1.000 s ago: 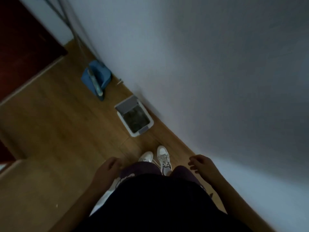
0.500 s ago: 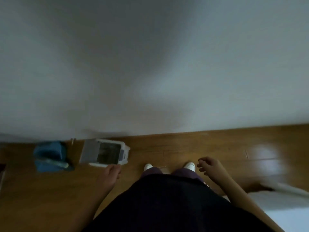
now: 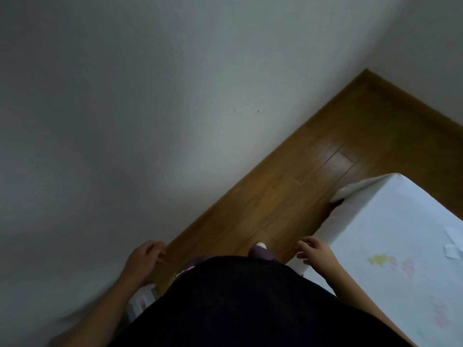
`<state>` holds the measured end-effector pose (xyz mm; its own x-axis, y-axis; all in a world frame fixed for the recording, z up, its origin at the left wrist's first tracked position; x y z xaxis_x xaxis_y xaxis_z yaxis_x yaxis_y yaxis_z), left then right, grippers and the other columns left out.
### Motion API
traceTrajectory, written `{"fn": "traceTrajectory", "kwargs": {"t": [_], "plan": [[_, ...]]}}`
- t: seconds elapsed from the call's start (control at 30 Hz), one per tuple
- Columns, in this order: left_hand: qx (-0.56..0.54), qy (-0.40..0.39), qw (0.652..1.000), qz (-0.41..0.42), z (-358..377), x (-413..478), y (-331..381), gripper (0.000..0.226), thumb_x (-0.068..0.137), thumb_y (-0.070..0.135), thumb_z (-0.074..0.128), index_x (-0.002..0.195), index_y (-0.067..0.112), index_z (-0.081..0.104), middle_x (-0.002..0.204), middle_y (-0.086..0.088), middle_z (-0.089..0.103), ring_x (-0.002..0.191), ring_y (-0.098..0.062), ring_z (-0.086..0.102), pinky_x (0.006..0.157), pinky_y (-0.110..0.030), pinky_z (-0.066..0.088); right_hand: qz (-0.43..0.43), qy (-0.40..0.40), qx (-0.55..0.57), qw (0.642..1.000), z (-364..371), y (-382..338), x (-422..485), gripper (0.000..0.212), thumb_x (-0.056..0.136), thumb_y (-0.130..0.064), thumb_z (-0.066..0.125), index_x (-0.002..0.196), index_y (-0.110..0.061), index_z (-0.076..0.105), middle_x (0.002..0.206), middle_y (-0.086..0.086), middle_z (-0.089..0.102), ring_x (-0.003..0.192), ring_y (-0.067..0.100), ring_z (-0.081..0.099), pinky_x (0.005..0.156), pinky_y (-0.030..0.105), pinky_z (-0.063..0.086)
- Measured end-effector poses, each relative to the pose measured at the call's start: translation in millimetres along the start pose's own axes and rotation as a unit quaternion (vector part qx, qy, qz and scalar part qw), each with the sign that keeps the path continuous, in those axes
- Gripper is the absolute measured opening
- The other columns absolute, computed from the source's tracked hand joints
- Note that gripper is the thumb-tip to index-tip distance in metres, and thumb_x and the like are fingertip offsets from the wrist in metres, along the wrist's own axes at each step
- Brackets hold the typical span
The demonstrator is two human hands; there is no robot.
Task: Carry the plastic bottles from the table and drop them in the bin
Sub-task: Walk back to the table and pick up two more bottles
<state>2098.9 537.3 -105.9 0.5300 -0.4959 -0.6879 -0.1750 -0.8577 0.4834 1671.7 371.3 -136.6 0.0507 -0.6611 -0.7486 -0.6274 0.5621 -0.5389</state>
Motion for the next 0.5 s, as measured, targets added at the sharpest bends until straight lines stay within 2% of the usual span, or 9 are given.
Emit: {"fn": "traceTrajectory", "kwargs": {"t": [0.17,0.3,0.5], "plan": [[0.046,-0.02,0.998,0.024,21.6,25.0,76.0,0.024,0.103,0.025,0.052,0.098,0.009,0.07,0.095,-0.011,0.074,0.085,-0.031,0.071,0.069,-0.034,0.05,-0.027,0.016,0.048,0.998,-53.3,-25.9,18.0,0.016,0.1,-0.025,0.054,0.109,-0.017,0.062,0.096,0.002,0.071,0.088,0.016,0.069,0.084,0.036,0.058],[0.085,-0.048,0.994,0.043,47.6,66.8,143.1,0.025,0.103,0.023,0.053,0.092,0.009,0.07,0.093,-0.014,0.074,0.078,-0.031,0.068,0.066,-0.033,0.047,-0.042,0.043,0.093,0.994,-97.6,-50.7,44.7,0.017,0.099,-0.028,0.054,0.11,-0.019,0.063,0.099,0.002,0.071,0.091,0.016,0.069,0.087,0.036,0.058],[0.139,-0.103,0.981,0.084,120.1,142.2,265.8,0.025,0.102,0.023,0.055,0.091,0.008,0.071,0.091,-0.016,0.075,0.072,-0.029,0.068,0.064,-0.032,0.046,-0.014,0.087,0.107,0.99,-166.2,-59.5,88.5,0.017,0.098,-0.029,0.055,0.11,-0.02,0.064,0.099,-0.001,0.07,0.091,0.013,0.068,0.074,0.024,0.054]]}}
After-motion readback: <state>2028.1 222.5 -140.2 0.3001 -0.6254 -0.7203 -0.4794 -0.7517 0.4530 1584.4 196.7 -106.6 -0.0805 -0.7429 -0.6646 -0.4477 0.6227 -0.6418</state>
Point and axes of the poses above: each hand's wrist, its own x-axis towards the middle knuckle, its own z-axis out of the palm, y = z × x, the point moved 6 cm from there along x, towards the middle knuckle
